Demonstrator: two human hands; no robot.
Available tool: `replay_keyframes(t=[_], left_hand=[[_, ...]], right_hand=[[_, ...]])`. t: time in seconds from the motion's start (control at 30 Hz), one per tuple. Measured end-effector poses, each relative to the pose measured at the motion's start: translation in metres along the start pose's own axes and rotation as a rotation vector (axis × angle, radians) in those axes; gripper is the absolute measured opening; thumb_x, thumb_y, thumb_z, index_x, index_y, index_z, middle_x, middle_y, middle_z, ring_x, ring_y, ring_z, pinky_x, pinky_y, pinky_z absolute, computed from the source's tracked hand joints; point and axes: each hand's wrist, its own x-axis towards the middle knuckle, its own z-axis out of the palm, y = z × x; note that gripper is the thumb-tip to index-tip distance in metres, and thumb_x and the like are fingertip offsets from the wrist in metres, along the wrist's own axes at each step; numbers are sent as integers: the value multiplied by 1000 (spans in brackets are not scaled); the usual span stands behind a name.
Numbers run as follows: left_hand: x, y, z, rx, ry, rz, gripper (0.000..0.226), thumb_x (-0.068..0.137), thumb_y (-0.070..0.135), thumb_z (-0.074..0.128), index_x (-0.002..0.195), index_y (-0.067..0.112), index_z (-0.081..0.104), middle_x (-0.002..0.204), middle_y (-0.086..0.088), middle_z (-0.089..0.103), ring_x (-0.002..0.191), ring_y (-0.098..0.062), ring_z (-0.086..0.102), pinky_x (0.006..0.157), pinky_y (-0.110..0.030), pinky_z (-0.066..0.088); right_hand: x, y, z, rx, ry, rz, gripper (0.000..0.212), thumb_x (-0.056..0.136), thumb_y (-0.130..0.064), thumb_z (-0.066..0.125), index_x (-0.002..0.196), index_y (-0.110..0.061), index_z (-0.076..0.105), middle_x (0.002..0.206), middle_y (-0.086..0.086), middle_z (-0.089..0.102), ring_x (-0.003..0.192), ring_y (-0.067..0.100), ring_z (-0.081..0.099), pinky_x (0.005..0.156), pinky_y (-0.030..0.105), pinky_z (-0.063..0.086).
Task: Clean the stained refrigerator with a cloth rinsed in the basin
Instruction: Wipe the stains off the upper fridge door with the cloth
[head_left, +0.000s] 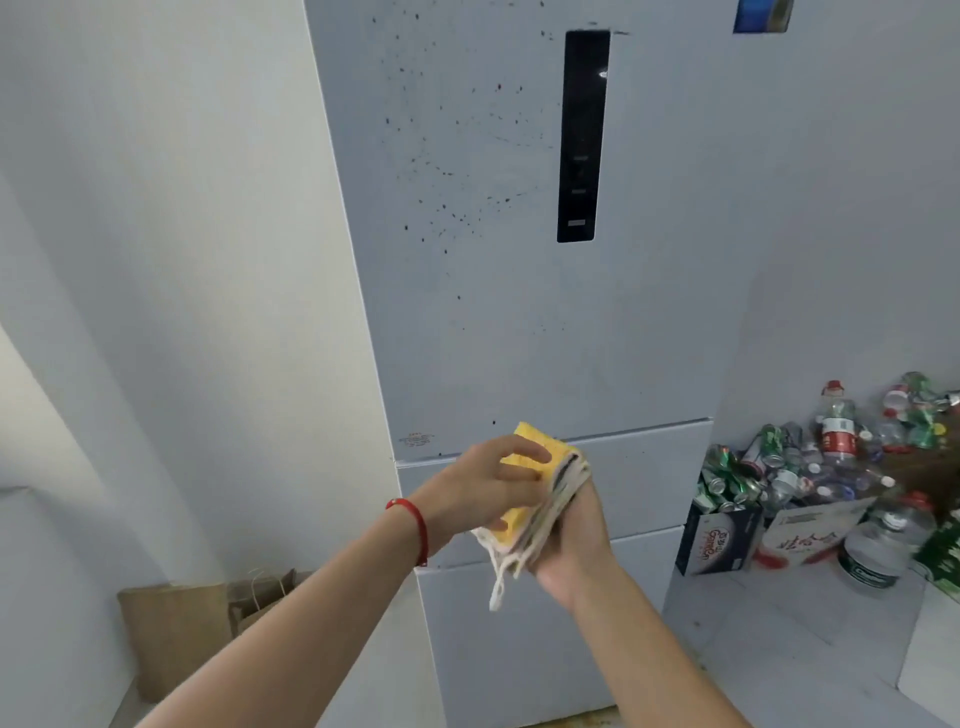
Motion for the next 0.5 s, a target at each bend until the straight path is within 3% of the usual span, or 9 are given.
replay_keyframes(t=[0.07,0.13,0.2,0.27,0.33,0.4,0.5], left_hand=[[0,23,-19,-32,122,55,26,92,16,68,113,32,67,111,-3,76,104,-22,71,94,-44,58],[0,43,-46,0,327,138,27,91,8,63,108,28,68,104,0,77,99,-25,72,90,-48,59],[-1,59,-75,45,487,203,31,88,2,59,103,27,68,98,4,76,93,-22,72,85,-48,61],[1,77,-105,54,614,266,32,85,0,57,99,27,68,95,5,76,88,-19,72,80,-47,62],[4,96,-131,83,722,330,32,85,1,56,96,28,67,94,7,75,84,-19,71,76,-47,62],[8,118,-157,110,812,424,30,87,2,56,94,30,65,97,9,73,83,-17,70,72,-36,62],[11,149,-189,157,895,561,29,88,3,55,95,30,62,101,12,70,85,-14,67,58,-13,48]], right_hand=[[8,-15,4,124,-34,-80,44,101,-46,49,130,-16,61,135,18,60,128,40,56,114,62,37],[15,-29,9,178,-52,-110,52,103,-49,41,136,-14,62,144,24,59,135,47,53,114,67,35],[20,-46,27,165,-4,-184,56,104,-56,39,132,-17,67,139,22,63,126,45,60,108,62,44],[24,-64,57,133,-15,-299,51,103,-58,39,114,-23,75,123,15,72,109,37,67,96,54,53],[24,-84,93,104,-23,-456,49,105,-54,37,97,-27,77,110,9,72,102,31,66,95,51,52],[24,-105,137,90,-99,-589,47,105,-54,36,100,-28,75,111,5,70,103,28,65,103,52,48],[29,-140,196,56,-133,-778,47,109,-51,30,92,-33,70,93,-6,71,87,17,69,88,41,53]])
